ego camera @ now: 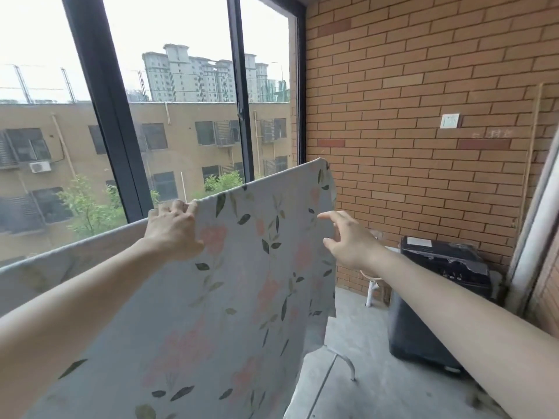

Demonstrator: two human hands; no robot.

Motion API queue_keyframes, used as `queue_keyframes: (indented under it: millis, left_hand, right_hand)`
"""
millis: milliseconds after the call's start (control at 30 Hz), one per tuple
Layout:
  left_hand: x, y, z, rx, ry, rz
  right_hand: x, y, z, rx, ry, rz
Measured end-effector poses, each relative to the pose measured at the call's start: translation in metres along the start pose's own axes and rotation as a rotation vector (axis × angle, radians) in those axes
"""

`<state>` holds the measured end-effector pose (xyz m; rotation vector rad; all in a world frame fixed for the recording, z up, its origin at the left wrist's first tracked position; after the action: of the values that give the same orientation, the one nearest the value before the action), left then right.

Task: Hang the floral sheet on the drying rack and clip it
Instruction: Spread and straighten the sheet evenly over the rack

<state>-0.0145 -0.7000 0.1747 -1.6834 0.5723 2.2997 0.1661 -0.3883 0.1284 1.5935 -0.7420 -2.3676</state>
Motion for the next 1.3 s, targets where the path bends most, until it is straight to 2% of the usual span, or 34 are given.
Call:
queue_keyframes:
  millis: [567, 700, 867, 1067, 1300]
  left_hand:
    - [0.022, -0.153, 0.241, 0.119, -0.065, -0.097]
    - [0.032, -0.196, 0.294, 0.129, -0.018, -0.101]
    - [0.039, -0.251, 0.356, 0.094, -0.051, -0.049]
    - [0.053, -0.307, 0.412, -0.024, -0.103, -0.035]
    - [0.073, -0.321, 0.422, -0.165, -0.324, 0.053]
  right_hand:
    - [-0.001, -0.113, 0.22, -0.079, 0.037, 0.02]
    - [-0.014, -0.16, 0.259, -0.063, 0.044, 0.016]
    - [-0.033, -0.229, 0.323, -0.049, 0.018, 0.03]
    - [-0.044, -0.304, 0.4, -0.109, 0.071, 0.078]
    - [-0.052, -0.334, 0.514, -0.183, 0.102, 0.149]
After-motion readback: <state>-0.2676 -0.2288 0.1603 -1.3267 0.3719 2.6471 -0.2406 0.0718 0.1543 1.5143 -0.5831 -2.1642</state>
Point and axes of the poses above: each hand's wrist, its own z-axis towards the middle knuckle, its own x-axis out of the palm, y = z × x, the point moved 2 cm from there along z, towards the middle knuckle, and after that the axes turned 4 degrees about y, right-handed, at the moved point
